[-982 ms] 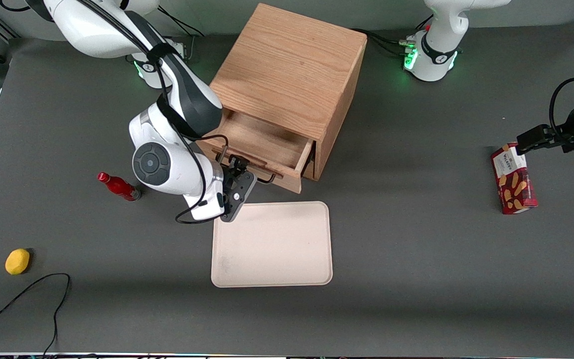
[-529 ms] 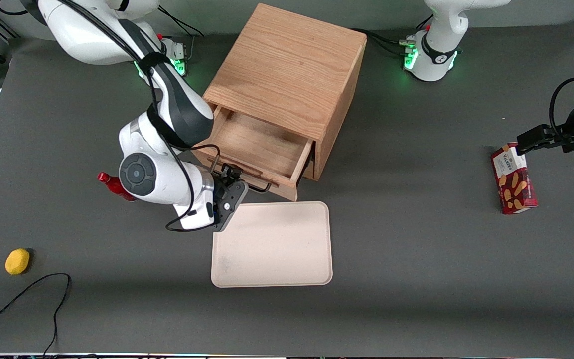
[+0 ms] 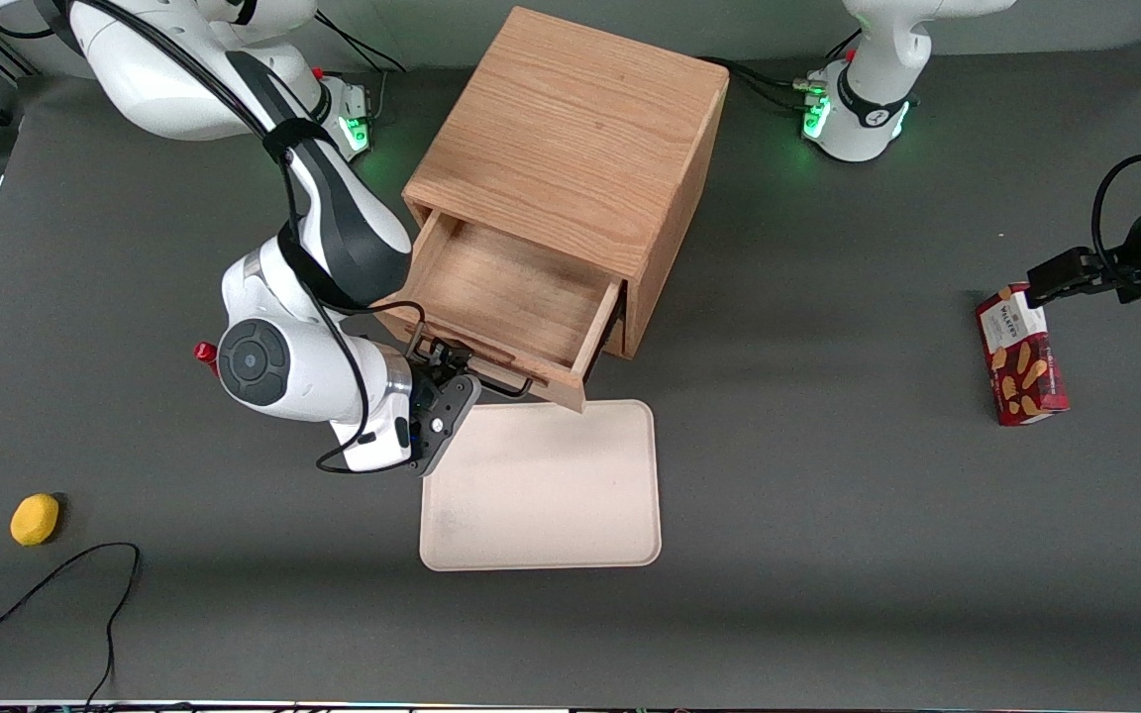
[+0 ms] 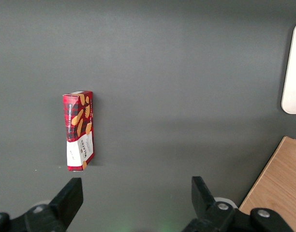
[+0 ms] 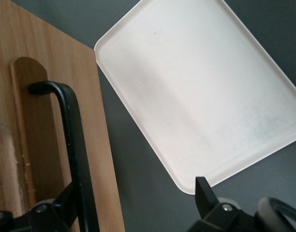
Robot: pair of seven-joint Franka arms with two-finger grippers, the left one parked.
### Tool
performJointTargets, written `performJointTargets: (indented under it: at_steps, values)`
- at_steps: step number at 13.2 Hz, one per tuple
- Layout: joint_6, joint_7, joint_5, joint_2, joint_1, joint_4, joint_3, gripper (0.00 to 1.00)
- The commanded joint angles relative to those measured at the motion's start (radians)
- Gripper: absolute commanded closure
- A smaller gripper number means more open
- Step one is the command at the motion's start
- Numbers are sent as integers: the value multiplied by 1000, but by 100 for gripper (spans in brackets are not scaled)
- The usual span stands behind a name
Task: Open upper drawer
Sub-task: 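Pull the upper drawer outward by its handle with the right gripper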
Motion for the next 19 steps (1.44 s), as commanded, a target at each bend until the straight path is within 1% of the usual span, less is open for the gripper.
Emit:
performJointTargets:
  at_steps: [1,5,12,19]
  values:
    - [-39,-22,-15,39,-5,73,2,0]
    - [-95,-24,-18,62,-24,136,2,0]
    - [-96,-51,-21,75,-39,155,2,0]
    - [-90,-50,-23,138,-47,227,2,0]
